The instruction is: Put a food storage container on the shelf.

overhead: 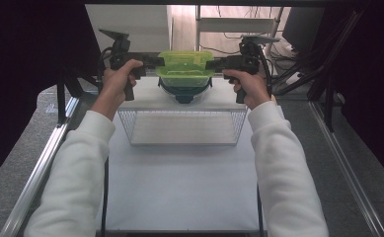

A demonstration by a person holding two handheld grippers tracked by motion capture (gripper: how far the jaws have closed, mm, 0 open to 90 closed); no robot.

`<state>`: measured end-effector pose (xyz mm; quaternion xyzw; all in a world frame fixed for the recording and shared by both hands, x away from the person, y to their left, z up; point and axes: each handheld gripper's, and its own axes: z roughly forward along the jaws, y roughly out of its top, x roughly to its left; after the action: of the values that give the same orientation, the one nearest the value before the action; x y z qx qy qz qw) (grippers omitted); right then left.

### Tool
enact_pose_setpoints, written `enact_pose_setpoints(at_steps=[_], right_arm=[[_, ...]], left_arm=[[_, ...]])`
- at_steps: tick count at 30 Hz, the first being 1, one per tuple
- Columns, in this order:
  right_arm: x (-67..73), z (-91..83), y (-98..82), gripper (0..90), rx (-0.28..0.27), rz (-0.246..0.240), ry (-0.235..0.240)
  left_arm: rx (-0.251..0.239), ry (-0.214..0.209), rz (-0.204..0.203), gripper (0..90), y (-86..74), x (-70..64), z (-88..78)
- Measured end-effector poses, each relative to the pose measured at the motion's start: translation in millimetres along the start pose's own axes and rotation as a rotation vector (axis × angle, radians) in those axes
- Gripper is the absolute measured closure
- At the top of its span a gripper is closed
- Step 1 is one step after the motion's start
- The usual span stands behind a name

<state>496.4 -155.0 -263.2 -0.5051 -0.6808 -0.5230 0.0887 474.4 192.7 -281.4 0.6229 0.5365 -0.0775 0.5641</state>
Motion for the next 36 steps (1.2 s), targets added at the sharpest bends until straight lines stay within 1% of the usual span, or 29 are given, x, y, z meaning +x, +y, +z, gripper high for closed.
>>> enact_pose_setpoints(at_steps=[2, 3, 5, 6, 7, 9, 10, 12, 14, 16, 18, 20, 22, 23, 25, 26, 29, 30, 32, 36], right_arm=[[-0.7, 1.3, -0.8, 61.7, -0.003, -0.007, 0.016], [-1.6, 2.6, -1.1, 56.6, -0.006, -0.005, 0.029], [-2.6, 6.1, -1.7, 44.8, -0.005, -0.013, 0.021], [-2.3, 7.3, -1.8, 38.0, -0.016, -0.024, 0.023], [-1.9, 7.5, -1.9, 31.9, -0.032, -0.032, 0.024], [-0.1, 5.3, -1.9, 24.1, -0.073, -0.053, 0.038], [1.5, 2.8, -2.0, 20.9, -0.096, -0.075, 0.045], [6.2, -5.0, -2.8, 17.0, -0.130, -0.118, 0.055], [10.6, -13.9, -4.5, 15.9, -0.147, -0.160, 0.062], [15.5, -22.6, -7.5, 15.8, -0.148, -0.206, 0.068], [19.9, -30.3, -12.2, 15.7, -0.155, -0.252, 0.079], [21.4, -36.6, -18.3, 15.7, -0.154, -0.282, 0.069], [19.9, -42.9, -25.7, 15.8, -0.160, -0.294, 0.053], [18.1, -47.8, -30.7, 15.9, -0.172, -0.300, 0.048], [15.3, -54.5, -37.6, 16.6, -0.176, -0.308, 0.045], [13.7, -58.4, -41.9, 17.4, -0.182, -0.318, 0.031], [7.9, -68.7, -54.4, 18.9, -0.183, -0.350, 0.007], [6.0, -71.7, -58.3, 19.3, -0.185, -0.360, -0.001], [2.9, -76.9, -66.5, 20.4, -0.182, -0.381, -0.003], [-0.8, -85.1, -83.4, 21.6, -0.172, -0.415, -0.015]], left_arm=[[-0.016, 0.011, 0.010, 68.0, -1.5, -0.7, 1.6], [-0.022, 0.018, 0.015, 64.3, -2.0, -1.0, 2.7], [-0.037, 0.025, 0.028, 50.8, -2.6, -1.1, 5.3], [-0.039, 0.035, 0.038, 42.5, -2.6, -1.6, 6.0], [-0.044, 0.048, 0.054, 36.1, -2.9, -2.2, 6.1], [-0.055, 0.068, 0.089, 26.4, -3.5, -3.9, 4.3], [-0.066, 0.073, 0.100, 22.9, -3.9, -4.8, 2.3], [-0.094, 0.082, 0.123, 19.3, -4.8, -7.2, -3.7], [-0.116, 0.096, 0.143, 16.5, -7.0, -10.7, -10.7], [-0.130, 0.089, 0.163, 14.6, -9.9, -15.4, -17.7], [-0.143, 0.097, 0.190, 14.0, -14.0, -20.0, -24.6], [-0.148, 0.103, 0.224, 14.0, -19.7, -23.4, -30.9], [-0.152, 0.116, 0.242, 13.9, -28.5, -25.3, -37.1], [-0.152, 0.118, 0.246, 13.7, -32.2, -25.9, -39.1], [-0.152, 0.128, 0.272, 13.7, -43.0, -27.4, -45.1], [-0.157, 0.138, 0.284, 13.8, -48.8, -28.1, -48.2], [-0.154, 0.146, 0.314, 13.5, -65.7, -28.8, -57.5], [-0.149, 0.144, 0.323, 13.6, -71.3, -28.9, -60.3], [-0.136, 0.145, 0.351, 13.6, -82.6, -29.3, -64.6], [-0.120, 0.149, 0.394, 13.6, -104.9, -29.0, -71.0]])
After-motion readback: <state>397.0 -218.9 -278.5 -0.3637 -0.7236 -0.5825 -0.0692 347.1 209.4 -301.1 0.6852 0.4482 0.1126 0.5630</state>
